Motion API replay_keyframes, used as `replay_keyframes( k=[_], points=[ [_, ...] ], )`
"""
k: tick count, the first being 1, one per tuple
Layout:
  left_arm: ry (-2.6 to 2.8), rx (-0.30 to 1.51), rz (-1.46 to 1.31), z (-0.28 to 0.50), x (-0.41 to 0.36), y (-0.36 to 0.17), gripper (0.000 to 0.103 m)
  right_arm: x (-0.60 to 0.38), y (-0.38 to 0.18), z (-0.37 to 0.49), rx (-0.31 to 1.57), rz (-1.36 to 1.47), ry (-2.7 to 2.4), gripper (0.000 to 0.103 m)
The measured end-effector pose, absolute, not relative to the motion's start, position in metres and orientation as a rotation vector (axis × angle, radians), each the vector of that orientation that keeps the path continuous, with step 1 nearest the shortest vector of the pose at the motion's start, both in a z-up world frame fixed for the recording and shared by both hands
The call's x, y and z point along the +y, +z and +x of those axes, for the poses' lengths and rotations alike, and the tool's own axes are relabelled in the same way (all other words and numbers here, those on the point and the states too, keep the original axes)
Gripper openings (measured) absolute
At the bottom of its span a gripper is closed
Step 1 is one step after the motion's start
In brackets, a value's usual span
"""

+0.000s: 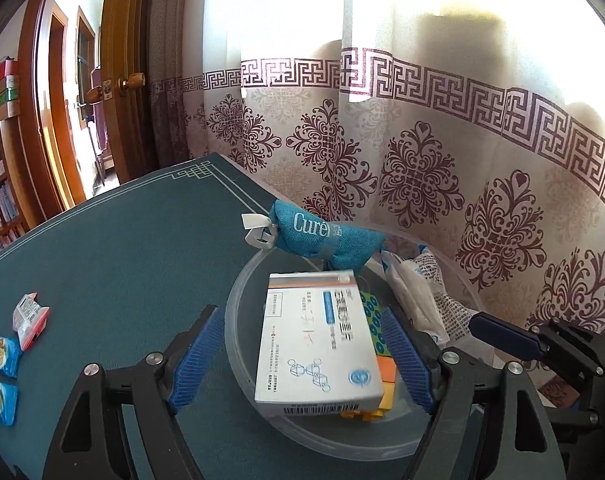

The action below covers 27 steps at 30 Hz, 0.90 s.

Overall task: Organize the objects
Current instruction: 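Lower the medicine box into the bowl and open the left tool, then withdraw both open tools from the bowl back over the table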

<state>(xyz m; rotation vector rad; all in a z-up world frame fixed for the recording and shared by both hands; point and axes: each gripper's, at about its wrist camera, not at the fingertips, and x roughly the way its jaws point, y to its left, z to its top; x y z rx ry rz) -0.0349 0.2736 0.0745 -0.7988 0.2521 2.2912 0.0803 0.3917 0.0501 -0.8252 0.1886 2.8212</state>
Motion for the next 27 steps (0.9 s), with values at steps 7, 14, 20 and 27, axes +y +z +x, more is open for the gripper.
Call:
replay_keyframes(
  k=[7, 14, 20, 27],
  points=[
    [2.329, 0.206, -0.856, -0.042, 0.252, 0.067, 0.085, 0.390, 0.048, 0.079, 0.185, -0.837, 2.819, 0.038],
    [2.360, 0.216, -0.879, -0.039, 0.241, 0.064, 0.092, 0.385, 0.047, 0.078, 0.174, -0.850, 2.827, 0.038],
    [2.377, 0.213, -0.887, -0.033, 0.229, 0.063, 0.093, 0.379, 0.046, 0.078, 0.161, -0.858, 2.834, 0.039],
    [2.401, 0.184, -0.907, -0.031, 0.210, 0.062, 0.094, 0.371, 0.043, 0.077, 0.141, -0.880, 2.836, 0.039]
  ],
)
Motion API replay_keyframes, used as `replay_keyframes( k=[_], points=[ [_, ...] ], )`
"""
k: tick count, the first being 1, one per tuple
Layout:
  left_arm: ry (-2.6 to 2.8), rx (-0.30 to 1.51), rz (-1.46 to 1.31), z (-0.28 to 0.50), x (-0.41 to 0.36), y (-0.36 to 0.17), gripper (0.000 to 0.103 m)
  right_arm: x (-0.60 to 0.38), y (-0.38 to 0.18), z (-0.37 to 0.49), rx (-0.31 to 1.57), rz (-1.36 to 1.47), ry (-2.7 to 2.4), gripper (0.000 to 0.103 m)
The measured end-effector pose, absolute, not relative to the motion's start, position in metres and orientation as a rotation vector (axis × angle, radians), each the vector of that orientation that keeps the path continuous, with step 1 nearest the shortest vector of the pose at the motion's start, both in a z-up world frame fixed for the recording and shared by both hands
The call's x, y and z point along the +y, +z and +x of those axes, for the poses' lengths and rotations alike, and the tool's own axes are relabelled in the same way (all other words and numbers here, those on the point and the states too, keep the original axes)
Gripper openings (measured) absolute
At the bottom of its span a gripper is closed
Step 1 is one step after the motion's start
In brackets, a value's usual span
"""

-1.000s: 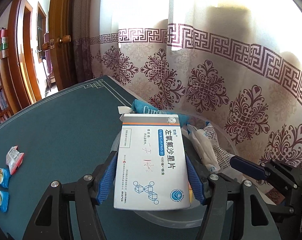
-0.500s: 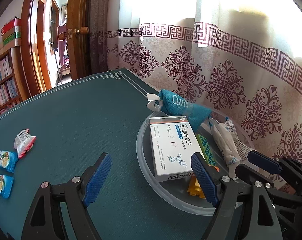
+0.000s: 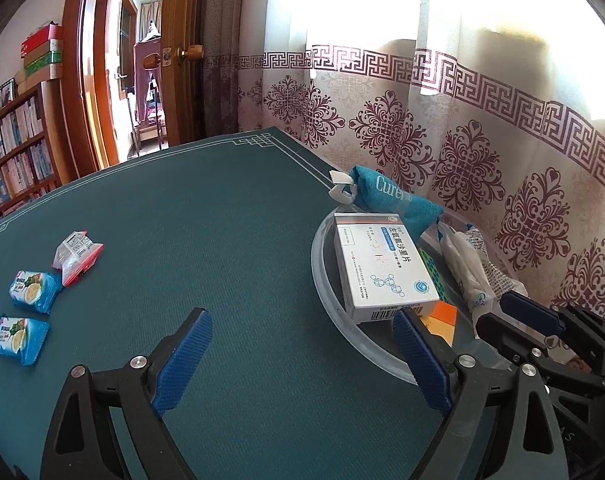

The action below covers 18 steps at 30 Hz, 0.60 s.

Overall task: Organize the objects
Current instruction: 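Withdraw both open tools from the bowl back over the table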

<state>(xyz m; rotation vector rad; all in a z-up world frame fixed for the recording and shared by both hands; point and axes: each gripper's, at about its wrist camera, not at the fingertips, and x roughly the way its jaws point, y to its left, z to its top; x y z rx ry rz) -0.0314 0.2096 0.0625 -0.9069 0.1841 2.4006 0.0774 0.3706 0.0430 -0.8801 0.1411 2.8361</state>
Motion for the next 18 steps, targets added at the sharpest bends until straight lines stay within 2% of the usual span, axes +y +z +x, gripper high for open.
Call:
replay_keyframes(
  k=[12, 15, 18],
  points=[
    [2.429, 0.127, -0.971, -0.030, 0.176, 0.057, 0.101, 0.357, 0.042, 0.077, 0.119, -0.898, 2.834, 0.040],
    [2.440, 0.105, -0.997, -0.031, 0.166, 0.054, 0.102, 0.351, 0.043, 0.078, 0.118, -0.898, 2.845, 0.048],
    [2.465, 0.094, -1.007, -0.031, 0.152, 0.053, 0.102, 0.344, 0.044, 0.078, 0.114, -0.899, 2.857, 0.048]
  ],
)
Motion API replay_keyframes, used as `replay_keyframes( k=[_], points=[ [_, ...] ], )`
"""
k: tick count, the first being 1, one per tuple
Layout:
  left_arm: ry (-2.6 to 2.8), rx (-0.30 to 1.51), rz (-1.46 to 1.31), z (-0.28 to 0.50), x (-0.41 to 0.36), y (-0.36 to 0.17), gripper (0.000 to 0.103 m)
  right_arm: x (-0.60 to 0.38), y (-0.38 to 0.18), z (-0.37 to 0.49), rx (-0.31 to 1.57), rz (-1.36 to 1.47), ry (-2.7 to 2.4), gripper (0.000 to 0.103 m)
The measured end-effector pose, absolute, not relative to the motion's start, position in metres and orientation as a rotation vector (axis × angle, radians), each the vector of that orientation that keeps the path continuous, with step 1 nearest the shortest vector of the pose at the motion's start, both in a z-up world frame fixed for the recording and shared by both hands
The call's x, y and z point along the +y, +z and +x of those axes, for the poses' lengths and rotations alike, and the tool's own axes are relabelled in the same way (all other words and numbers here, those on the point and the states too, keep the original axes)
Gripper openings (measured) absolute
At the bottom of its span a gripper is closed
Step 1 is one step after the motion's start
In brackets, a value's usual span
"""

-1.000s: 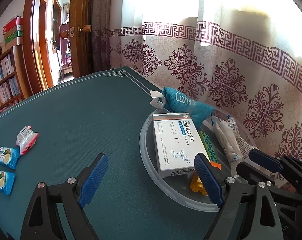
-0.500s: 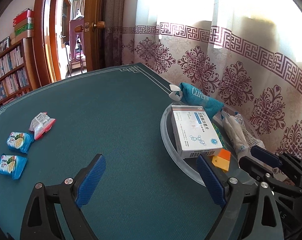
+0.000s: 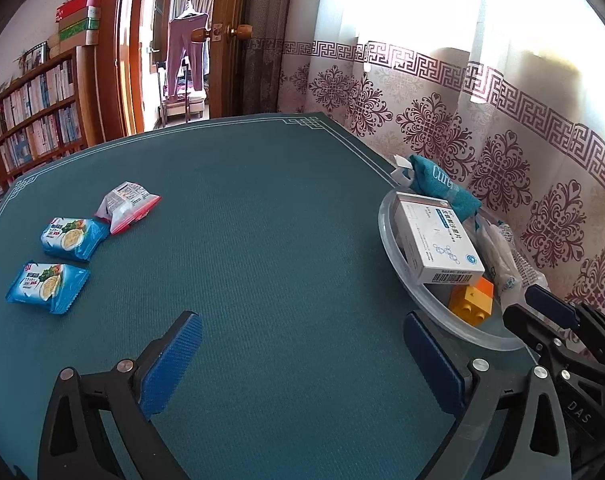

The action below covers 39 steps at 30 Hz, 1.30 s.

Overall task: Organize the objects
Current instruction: 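Withdraw both open tools from the bowl back over the table, then move the left tool to the white eraser and grasp it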

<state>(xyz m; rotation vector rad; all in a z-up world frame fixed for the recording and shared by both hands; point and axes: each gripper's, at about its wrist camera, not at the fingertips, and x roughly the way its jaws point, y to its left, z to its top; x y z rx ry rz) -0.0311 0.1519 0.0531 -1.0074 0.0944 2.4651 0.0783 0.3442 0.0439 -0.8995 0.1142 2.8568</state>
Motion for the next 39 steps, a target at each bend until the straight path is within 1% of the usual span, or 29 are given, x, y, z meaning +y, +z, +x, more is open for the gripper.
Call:
replay_keyframes(
  k=[10, 16, 19, 32, 39],
  points=[
    [2.573, 0.020, -1.045, -0.040, 0.093, 0.053, 0.102, 0.305, 0.047, 0.065, 0.079, -0.928, 2.932, 0.049],
    [2.639, -0.036, -1.079, -0.045, 0.055, 0.049, 0.102, 0.276, 0.051, 0.052, 0.048, -0.935, 3.000, 0.054],
    [2.665, -0.069, -1.099, -0.048, 0.038, 0.047, 0.102, 0.260, 0.051, 0.046, 0.026, -0.954, 3.034, 0.055],
    [2.800, -0.159, -1.143, -0.059, -0.031, 0.044, 0.102, 0.213, 0.033, 0.023, -0.002, -1.110, 3.120, 0.057],
    [2.913, -0.158, -1.144, -0.064, -0.072, 0.044, 0.102, 0.198, 0.024, 0.016, -0.021, -1.177, 3.129, 0.058]
  ],
)
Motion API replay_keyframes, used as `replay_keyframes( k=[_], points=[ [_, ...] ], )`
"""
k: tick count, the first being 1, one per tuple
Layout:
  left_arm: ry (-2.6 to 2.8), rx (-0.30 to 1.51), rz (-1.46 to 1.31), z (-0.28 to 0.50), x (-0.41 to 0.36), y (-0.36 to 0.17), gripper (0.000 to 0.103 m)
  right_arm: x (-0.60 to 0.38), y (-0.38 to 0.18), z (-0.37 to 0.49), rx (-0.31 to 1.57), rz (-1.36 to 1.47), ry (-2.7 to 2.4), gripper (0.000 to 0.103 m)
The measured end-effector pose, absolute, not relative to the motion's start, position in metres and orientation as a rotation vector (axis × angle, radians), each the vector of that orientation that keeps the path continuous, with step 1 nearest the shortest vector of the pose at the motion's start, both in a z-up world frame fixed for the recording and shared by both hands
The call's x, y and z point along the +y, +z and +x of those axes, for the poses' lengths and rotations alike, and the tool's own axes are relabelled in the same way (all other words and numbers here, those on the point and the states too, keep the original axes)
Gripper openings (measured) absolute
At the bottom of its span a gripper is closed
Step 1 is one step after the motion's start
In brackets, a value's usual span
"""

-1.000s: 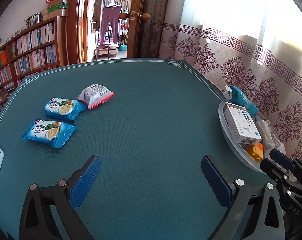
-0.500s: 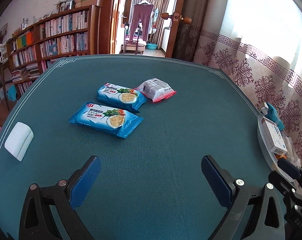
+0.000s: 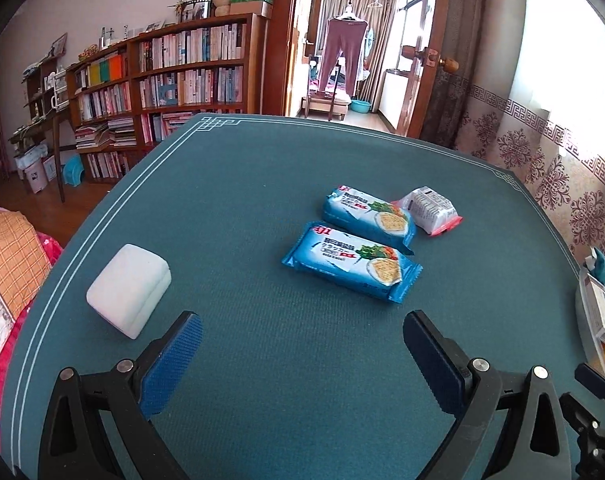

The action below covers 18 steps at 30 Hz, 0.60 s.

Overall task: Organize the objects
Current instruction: 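Move the left tool to the white eraser and grasp it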

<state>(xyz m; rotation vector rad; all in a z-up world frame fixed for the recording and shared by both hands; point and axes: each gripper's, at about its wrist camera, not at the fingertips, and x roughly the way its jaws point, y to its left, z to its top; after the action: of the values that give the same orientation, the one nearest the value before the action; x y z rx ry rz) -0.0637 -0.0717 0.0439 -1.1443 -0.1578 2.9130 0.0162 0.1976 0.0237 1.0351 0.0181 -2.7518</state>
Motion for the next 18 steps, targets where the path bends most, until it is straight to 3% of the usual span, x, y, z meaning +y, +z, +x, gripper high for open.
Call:
replay_keyframes(
  k=[18],
  points=[
    [3.155, -0.195, -1.304, -0.091, -0.163, 0.024, 0.102, 0.164, 0.015, 0.002, 0.085, 1.073, -2.666, 0.059]
  ],
)
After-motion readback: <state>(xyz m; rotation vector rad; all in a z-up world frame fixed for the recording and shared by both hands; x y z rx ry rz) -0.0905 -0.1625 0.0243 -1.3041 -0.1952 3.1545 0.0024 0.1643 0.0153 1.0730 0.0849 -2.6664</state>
